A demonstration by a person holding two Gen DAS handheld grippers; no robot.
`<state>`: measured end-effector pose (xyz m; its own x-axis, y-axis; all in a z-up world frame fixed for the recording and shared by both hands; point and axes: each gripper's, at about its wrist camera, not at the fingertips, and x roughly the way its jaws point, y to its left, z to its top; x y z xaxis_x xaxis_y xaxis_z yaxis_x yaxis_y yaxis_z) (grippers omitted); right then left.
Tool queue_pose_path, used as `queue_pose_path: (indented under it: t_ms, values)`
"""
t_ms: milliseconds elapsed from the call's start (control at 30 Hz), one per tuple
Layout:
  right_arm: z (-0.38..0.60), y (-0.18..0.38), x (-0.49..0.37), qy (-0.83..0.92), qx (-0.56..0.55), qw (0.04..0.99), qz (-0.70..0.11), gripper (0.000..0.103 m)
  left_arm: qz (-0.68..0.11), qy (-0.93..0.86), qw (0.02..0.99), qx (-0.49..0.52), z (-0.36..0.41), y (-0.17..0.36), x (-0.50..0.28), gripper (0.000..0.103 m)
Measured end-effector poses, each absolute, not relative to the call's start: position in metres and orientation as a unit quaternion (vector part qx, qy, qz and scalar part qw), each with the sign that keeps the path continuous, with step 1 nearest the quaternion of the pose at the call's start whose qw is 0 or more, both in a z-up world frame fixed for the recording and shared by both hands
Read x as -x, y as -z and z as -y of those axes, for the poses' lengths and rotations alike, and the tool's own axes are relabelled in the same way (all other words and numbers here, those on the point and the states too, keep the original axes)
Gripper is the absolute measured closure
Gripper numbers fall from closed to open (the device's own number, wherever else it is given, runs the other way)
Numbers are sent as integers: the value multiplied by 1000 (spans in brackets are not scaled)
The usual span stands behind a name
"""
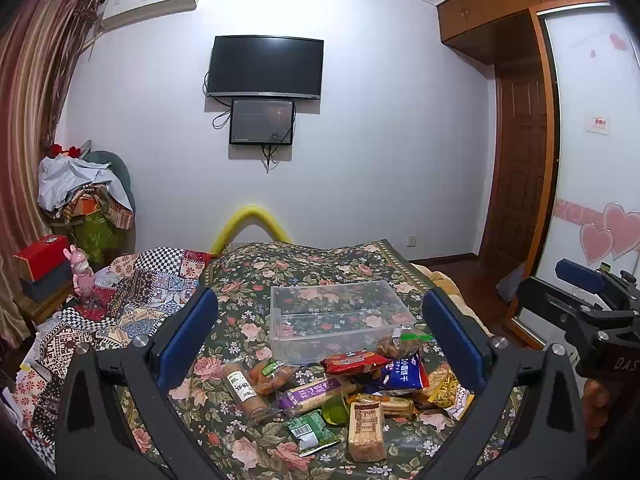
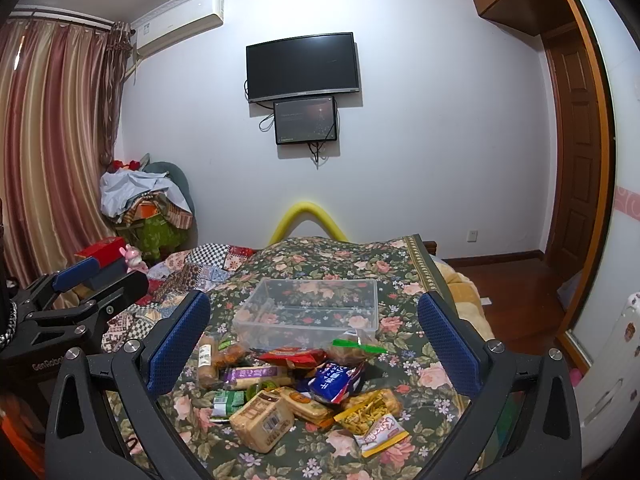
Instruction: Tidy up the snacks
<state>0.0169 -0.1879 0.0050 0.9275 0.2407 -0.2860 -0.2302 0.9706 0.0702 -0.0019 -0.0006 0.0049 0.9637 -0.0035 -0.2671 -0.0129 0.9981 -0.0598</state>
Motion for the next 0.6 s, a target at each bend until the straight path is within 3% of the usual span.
queue_pose_path:
  t_ms: [600]
  values:
    - [188,-4,-16,-122,-21,981,-147,0,-134,-3,990,31,0,-7,1,0]
